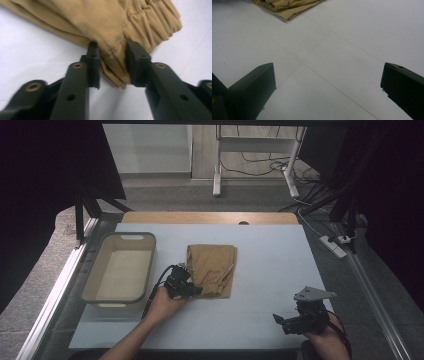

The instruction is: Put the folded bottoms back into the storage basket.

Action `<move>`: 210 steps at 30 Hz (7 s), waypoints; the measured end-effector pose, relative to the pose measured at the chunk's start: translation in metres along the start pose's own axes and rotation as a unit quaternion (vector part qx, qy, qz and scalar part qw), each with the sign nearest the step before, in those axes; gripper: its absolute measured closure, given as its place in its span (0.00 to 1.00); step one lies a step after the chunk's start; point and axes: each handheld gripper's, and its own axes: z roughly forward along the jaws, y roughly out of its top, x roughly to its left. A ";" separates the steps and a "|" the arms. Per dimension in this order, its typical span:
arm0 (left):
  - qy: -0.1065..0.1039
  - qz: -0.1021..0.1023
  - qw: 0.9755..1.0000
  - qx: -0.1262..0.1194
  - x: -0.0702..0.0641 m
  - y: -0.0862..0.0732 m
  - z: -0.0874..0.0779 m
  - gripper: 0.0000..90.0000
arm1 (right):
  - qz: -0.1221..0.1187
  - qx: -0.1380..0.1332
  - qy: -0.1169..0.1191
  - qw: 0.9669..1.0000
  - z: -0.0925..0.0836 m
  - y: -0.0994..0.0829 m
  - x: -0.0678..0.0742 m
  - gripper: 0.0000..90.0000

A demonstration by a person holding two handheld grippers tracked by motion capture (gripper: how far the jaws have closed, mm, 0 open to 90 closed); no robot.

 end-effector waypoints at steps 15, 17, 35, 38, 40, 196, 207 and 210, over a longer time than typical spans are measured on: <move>0.017 0.019 1.000 -0.002 -0.005 0.003 -0.001 0.84 | 0.014 -0.019 0.014 1.000 -0.004 0.000 -0.003 0.00; 0.017 0.019 1.000 -0.003 -0.005 0.002 -0.001 0.84 | 0.024 -0.030 0.022 0.999 -0.005 0.000 -0.004 0.00; 0.017 0.024 1.000 -0.012 -0.005 0.000 0.000 0.82 | -0.029 -0.089 0.066 0.993 0.005 0.030 0.008 0.00; 0.020 0.021 1.000 -0.012 -0.006 -0.001 0.000 0.82 | -0.026 -0.094 0.077 0.992 0.007 0.035 0.010 0.00; 0.022 0.021 0.999 -0.011 -0.006 0.000 0.000 0.81 | -0.028 -0.097 0.083 0.991 0.009 0.040 0.010 0.00; 0.017 0.005 1.000 -0.004 -0.005 0.001 0.000 0.79 | 0.008 0.073 0.036 0.997 0.263 0.168 -0.076 0.30; 0.016 0.001 1.000 -0.007 -0.005 0.001 0.000 0.80 | -0.018 0.084 0.088 0.992 0.257 0.175 -0.061 0.91; 0.018 0.005 1.000 -0.009 -0.006 0.001 0.000 0.81 | -0.037 0.091 0.075 0.992 0.256 0.177 -0.056 0.92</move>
